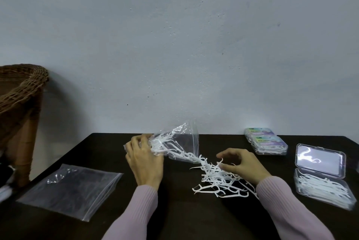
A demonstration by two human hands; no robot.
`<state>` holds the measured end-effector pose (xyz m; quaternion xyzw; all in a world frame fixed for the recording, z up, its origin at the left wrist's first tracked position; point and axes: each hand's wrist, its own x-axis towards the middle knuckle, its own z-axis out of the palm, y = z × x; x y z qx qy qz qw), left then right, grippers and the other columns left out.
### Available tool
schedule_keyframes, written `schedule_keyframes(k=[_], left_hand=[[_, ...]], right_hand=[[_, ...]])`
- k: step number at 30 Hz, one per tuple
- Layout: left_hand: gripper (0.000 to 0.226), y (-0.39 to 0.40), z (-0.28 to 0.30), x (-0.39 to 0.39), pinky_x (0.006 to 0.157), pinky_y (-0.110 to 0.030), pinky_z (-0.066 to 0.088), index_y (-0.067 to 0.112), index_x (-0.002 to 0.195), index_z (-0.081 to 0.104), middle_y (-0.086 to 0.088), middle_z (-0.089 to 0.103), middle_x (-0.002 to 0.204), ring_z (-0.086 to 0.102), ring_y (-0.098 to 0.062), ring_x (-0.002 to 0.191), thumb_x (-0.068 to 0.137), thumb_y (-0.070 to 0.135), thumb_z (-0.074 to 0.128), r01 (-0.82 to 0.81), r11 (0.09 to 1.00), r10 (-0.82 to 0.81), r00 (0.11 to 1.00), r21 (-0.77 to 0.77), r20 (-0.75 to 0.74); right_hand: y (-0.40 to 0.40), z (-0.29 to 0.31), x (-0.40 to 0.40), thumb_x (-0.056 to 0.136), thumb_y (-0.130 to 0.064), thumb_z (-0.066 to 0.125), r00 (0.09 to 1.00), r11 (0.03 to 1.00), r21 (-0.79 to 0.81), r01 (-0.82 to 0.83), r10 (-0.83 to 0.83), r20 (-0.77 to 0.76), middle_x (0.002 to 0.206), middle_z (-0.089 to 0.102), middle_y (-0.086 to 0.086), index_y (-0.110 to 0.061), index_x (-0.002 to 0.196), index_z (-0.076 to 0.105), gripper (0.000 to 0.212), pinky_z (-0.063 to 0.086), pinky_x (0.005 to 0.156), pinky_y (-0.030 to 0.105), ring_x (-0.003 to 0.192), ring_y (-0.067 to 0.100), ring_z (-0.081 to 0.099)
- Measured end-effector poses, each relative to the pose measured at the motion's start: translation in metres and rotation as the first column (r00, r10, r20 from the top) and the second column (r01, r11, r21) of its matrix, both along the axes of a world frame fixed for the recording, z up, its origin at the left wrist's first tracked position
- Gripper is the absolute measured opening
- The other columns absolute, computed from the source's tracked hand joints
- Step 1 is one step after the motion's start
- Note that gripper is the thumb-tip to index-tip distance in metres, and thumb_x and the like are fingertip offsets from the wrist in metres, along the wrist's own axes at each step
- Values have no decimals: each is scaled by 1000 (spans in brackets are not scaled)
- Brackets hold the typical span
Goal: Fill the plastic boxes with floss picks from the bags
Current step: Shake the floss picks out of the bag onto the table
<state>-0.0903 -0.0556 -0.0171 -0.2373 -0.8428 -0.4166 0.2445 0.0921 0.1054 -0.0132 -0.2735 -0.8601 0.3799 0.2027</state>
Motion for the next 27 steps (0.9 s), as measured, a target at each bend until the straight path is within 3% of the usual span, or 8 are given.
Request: schedule_keyframes(k=[3, 6, 10, 14, 19, 24, 27], left_hand=[[53, 1, 1, 1, 92, -42, 42, 9, 114, 58, -11, 52, 116, 42, -27, 112, 65, 3, 77, 31, 999, -31, 1000, 38, 3], [54, 3, 1, 5, 93, -39, 42, 9, 115, 57, -9, 52, 116, 41, -26, 112, 65, 3, 77, 61, 996, -62, 998, 70, 17], [54, 4, 2, 8, 92, -39, 42, 8, 114, 57, -9, 52, 116, 42, -25, 111, 64, 1, 75, 77, 993, -79, 997, 85, 20], [54, 3, 1, 6, 94, -38, 42, 9, 115, 57, -9, 52, 116, 41, -24, 111, 65, 1, 76, 66, 994, -68, 997, 84, 23], [55, 5, -1, 6, 93, -37, 41, 9, 116, 57, -8, 51, 117, 41, -24, 112, 64, 3, 77, 67, 996, -68, 997, 62, 20], [54, 4, -2, 4, 94, -38, 39, 9, 115, 57, -9, 51, 117, 41, -25, 113, 65, 4, 77, 47, 997, -48, 999, 63, 23], [55, 3, -2, 2, 95, -39, 39, 9, 116, 56, -9, 51, 118, 40, -25, 114, 66, 7, 79, 23, 997, -26, 999, 68, 44]], right_hand=[[-17, 3, -8, 76, -24, 74, 990, 995, 15, -95, 96, -106, 106, 63, -20, -34, 105, 60, 33, 38, 85, 7, 103, -7, 55], [-27, 4, -16, 77, -17, 73, 974, 989, -42, -139, 129, -188, 98, 68, -10, -30, 101, 60, 30, 48, 84, 14, 92, -1, 63], [-29, 5, -16, 76, -13, 73, 966, 993, 18, -121, 121, -227, 78, 72, -4, -21, 87, 68, 14, 52, 71, 18, 73, 4, 68], [-22, 11, -7, 75, -13, 72, 948, 986, -62, -153, 128, -293, 77, 74, 2, -12, 91, 71, 16, 53, 70, 17, 72, 12, 71], [-19, 11, -7, 73, -11, 73, 941, 982, -90, -168, 132, -312, 76, 73, 5, -12, 87, 71, 14, 54, 69, 18, 71, 15, 71], [-8, 10, -3, 76, -7, 70, 903, 980, -195, -36, -52, -427, 75, 73, 4, -12, 84, 70, 9, 54, 68, 19, 72, 18, 70], [6, 9, 5, 80, -6, 67, 915, 970, -239, 36, -128, -383, 75, 72, 3, -12, 84, 68, 7, 55, 75, 26, 72, 18, 68]])
